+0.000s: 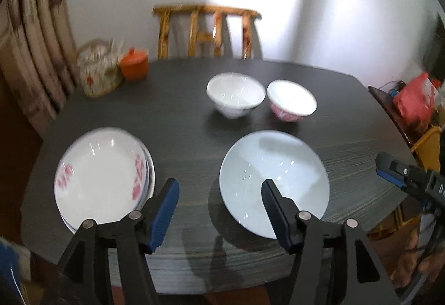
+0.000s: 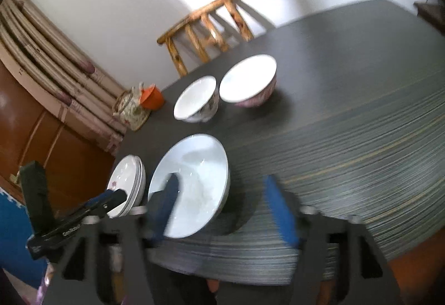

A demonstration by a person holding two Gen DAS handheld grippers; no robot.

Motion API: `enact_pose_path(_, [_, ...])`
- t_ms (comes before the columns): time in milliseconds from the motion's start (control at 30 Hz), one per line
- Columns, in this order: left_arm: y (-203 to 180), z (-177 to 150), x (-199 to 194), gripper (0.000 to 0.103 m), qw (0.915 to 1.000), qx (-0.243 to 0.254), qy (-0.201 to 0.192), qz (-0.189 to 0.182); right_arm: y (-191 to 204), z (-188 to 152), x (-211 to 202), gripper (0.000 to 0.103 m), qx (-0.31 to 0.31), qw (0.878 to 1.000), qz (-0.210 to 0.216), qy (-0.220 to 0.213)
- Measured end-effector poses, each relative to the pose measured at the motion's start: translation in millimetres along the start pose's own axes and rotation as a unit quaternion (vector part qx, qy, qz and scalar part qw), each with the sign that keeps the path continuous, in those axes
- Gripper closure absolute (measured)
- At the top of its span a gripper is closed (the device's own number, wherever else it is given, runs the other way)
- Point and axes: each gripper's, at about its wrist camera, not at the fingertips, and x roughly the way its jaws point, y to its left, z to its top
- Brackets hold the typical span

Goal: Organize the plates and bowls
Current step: 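Move both grippers to the smaller white bowl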

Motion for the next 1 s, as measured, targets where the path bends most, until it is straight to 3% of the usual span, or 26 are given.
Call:
enact_pose_path(67, [-0.5,1.6,-5.2,0.04,0.9999,-0.001,-0.011,-0.01,2.0,1.2,-7.8,0.024,0.001,1.0,-0.003,-0.014])
enact_pose_path(233, [6.6,9.8,-9.7,0.04,0.9981,-0.03,-0.023,-0.049,17.3,10.4,-14.0,0.023,-0.036,0.999,0.01,0.004])
enact_pose_path(433, [7.1,22.0,-0.3,0.04,0.9994,-0.011,-0.006,-0.031,29.3,23.9,-8.0,0.023,-0.012,0.996,0.072,0.051])
enact_pose_path(700, [13.6,48.4,23.5,0.04,0.9992,0.005,0.014,-0.037,33.9,44.7,18.0,0.024,0.055,0.986,0.129,0.088])
enact_pose_path(800, [19.7,64.1,36.0,0.04,0.9983,-0.002,0.023,-0.053,32.8,56.9,34.4,0.029,0.088,0.98,0.147,0.101])
enact_pose_path(933, [27.4,86.7,57.2,0.04,0.9985,-0.012,0.032,-0.044,32.5,74.0,60.2,0.056,0.117,0.974,0.153,0.118])
enact_pose_path(1000, [31.6,96.9,68.3,0.04,0.998,-0.024,0.036,-0.047,30.6,80.3,74.2,0.06,0.135,0.969,0.163,0.129])
